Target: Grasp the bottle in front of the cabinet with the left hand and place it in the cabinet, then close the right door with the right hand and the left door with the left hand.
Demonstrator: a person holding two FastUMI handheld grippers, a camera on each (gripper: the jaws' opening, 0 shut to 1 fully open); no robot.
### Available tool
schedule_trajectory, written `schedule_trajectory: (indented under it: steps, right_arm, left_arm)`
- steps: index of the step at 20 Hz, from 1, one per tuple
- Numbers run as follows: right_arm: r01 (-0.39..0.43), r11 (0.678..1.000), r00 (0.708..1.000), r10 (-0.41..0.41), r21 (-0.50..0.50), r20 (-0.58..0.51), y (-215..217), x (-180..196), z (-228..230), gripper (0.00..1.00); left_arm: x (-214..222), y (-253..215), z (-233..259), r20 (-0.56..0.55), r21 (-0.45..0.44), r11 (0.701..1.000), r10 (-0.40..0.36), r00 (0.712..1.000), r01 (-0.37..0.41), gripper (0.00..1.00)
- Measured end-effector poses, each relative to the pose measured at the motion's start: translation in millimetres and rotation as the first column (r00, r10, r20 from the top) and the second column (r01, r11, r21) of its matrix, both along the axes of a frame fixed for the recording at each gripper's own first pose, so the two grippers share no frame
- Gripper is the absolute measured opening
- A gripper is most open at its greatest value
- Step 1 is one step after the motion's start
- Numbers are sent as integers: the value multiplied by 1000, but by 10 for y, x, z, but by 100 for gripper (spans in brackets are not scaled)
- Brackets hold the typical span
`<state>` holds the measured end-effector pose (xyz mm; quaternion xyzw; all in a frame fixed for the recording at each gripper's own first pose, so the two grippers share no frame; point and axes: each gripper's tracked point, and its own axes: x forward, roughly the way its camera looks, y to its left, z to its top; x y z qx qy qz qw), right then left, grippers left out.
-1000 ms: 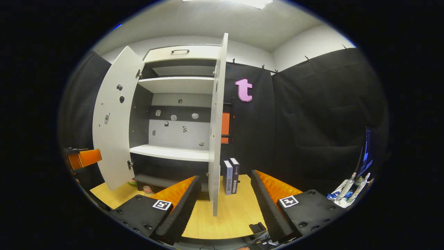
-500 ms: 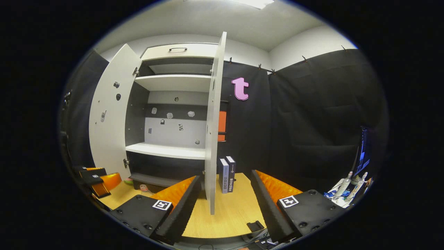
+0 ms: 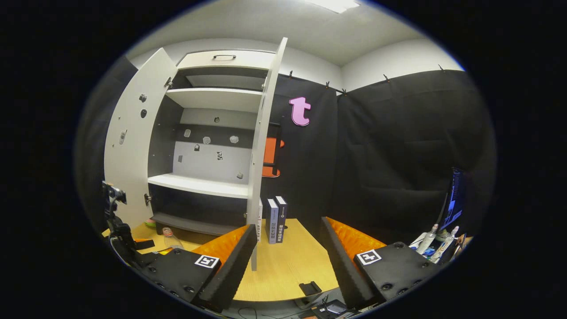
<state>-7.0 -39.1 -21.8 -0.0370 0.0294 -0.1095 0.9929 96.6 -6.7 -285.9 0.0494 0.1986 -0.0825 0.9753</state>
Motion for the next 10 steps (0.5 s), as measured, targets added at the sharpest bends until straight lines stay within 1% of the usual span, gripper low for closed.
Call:
schedule_trajectory:
  steps: [4, 7, 10]
  right_arm:
    - [31, 1000, 999, -31, -2, -8, -105, 2, 2, 97]
    - [49, 999, 999, -49, 0, -13, -149, -1, 12, 97]
    - [61, 998, 997, -61, -2, -38, -152, -14, -56, 97]
  left_arm:
    - [172, 27, -436, -53, 38, 999, -18, 998, 20, 95]
    - [288, 102, -715, -101, 32, 999, 16, 995, -13, 95]
    - [374, 168, -889, -129, 27, 999, 48, 990, -45, 95]
